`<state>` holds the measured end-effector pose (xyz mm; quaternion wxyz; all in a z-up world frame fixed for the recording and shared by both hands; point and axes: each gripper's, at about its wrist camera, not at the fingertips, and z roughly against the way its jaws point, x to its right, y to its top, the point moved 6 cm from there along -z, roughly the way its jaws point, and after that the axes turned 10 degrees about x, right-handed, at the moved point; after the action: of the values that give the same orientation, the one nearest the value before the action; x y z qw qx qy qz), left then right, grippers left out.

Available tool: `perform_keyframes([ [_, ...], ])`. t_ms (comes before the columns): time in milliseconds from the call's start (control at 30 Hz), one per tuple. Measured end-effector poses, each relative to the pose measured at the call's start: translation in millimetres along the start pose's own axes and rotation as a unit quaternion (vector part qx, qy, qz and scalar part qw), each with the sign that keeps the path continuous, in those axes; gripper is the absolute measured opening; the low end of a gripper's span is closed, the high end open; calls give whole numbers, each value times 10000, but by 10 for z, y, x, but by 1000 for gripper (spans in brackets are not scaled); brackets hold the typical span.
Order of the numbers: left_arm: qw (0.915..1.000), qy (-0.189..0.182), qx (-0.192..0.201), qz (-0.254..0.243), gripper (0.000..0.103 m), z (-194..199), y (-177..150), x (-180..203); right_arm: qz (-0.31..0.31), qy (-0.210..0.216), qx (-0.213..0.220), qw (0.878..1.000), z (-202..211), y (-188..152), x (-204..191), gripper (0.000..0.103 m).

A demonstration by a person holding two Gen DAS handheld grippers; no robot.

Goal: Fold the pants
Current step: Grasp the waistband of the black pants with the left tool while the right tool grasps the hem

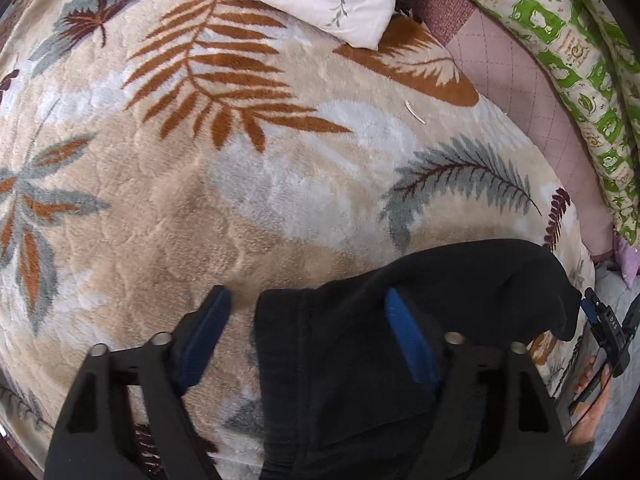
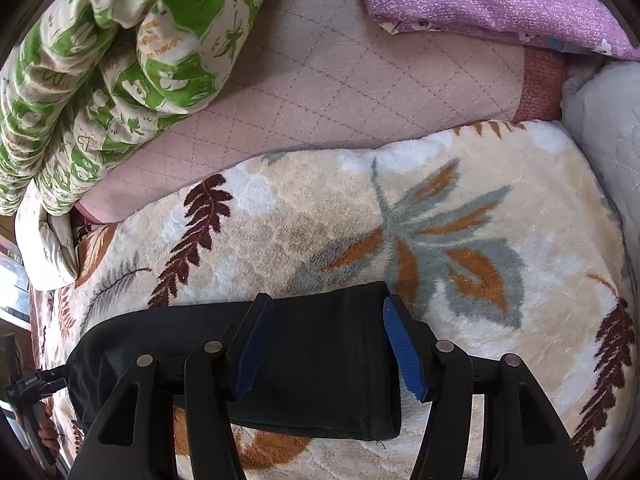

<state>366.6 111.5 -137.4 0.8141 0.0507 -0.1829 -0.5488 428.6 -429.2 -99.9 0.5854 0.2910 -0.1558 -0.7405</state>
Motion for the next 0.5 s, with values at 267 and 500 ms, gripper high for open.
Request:
perform_keyframes([
  [267,9996,-121,-113,-209,63,61,36,177,274,-73,-181,9994,32,98,65,59],
  [500,9991,-39,-268,-327,64,-61,60,286,338,-237,-667,9969,-132,62,84,51],
])
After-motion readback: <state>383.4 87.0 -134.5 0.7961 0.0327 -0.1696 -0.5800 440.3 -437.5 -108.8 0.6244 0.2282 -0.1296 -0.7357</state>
